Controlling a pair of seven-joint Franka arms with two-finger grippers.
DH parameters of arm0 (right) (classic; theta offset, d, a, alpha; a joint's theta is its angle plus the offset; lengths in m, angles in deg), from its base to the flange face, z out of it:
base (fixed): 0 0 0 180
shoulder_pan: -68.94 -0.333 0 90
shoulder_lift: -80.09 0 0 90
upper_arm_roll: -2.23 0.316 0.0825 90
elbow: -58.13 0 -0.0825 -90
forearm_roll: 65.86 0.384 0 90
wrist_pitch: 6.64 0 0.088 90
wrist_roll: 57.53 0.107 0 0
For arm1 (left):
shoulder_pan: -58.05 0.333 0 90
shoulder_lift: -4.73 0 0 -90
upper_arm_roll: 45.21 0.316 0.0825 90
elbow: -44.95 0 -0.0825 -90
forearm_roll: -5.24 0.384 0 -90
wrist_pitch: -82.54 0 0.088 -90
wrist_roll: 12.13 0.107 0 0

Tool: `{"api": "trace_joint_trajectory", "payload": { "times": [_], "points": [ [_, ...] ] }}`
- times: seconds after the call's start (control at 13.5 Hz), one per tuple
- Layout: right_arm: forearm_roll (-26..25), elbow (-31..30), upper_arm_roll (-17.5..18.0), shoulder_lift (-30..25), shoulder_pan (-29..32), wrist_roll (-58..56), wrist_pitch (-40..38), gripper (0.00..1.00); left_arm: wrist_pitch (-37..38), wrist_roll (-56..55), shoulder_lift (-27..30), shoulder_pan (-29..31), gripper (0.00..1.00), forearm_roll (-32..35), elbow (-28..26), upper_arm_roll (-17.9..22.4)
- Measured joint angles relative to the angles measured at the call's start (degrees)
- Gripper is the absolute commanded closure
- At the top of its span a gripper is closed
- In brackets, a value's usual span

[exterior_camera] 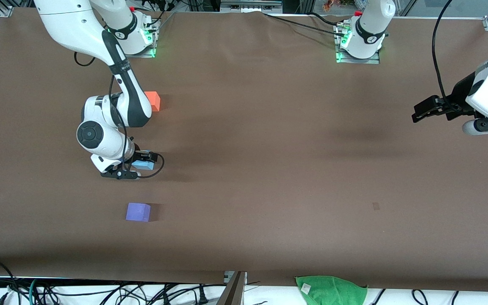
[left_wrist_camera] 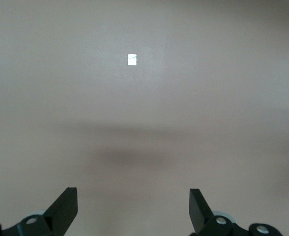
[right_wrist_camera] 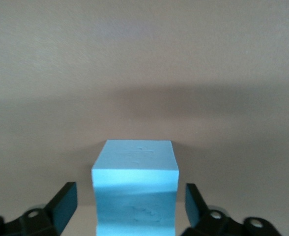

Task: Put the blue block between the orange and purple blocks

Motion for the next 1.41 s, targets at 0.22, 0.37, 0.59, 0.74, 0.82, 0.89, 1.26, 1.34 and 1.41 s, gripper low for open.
{"api": "trace_joint_trajectory", "payload": {
  "times": [0.22,0.37,0.59,0.74,0.82,0.89,1.26,1.34,1.41],
  "points": [
    [-0.01,9.06,-0.51,-0.78,0.87,-2.64,-12.22,0.01,0.0,0.0,0.0,0.0,0.0,0.0,0.0,0.0],
    [-0.07,15.72,-0.86,-1.42,2.78,-6.14,-20.65,0.01,0.0,0.0,0.0,0.0,0.0,0.0,0.0,0.0],
    [-1.96,24.22,-1.06,-1.84,4.42,-8.64,-32.09,0.01,0.0,0.0,0.0,0.0,0.0,0.0,0.0,0.0],
    [-2.56,29.88,-1.11,-1.98,4.48,-8.66,-39.57,0.01,0.0,0.0,0.0,0.0,0.0,0.0,0.01,0.0],
    [-2.66,32.32,-1.25,-2.09,4.56,-8.66,-42.52,0.01,0.0,0.0,0.0,0.0,0.0,0.0,0.02,0.0],
    [-2.68,34.27,-1.45,-2.36,4.7,-8.66,-44.79,0.01,0.0,0.0,0.0,0.0,0.0,0.0,0.02,0.0],
    [-2.73,36.92,-1.43,-8.3,7.59,-8.66,-50.87,0.01,0.0,0.0,0.0,0.0,0.0,0.0,0.03,-0.02],
    [-2.73,36.89,-0.51,-9.78,9.24,-8.66,-51.54,0.01,0.0,0.0,0.0,0.0,0.0,0.0,0.03,-0.03],
    [-2.73,36.82,1.57,-11.18,11.54,-8.66,-52.23,0.01,0.0,0.0,0.0,0.0,0.0,0.0,0.03,-0.04]
  ]
}}
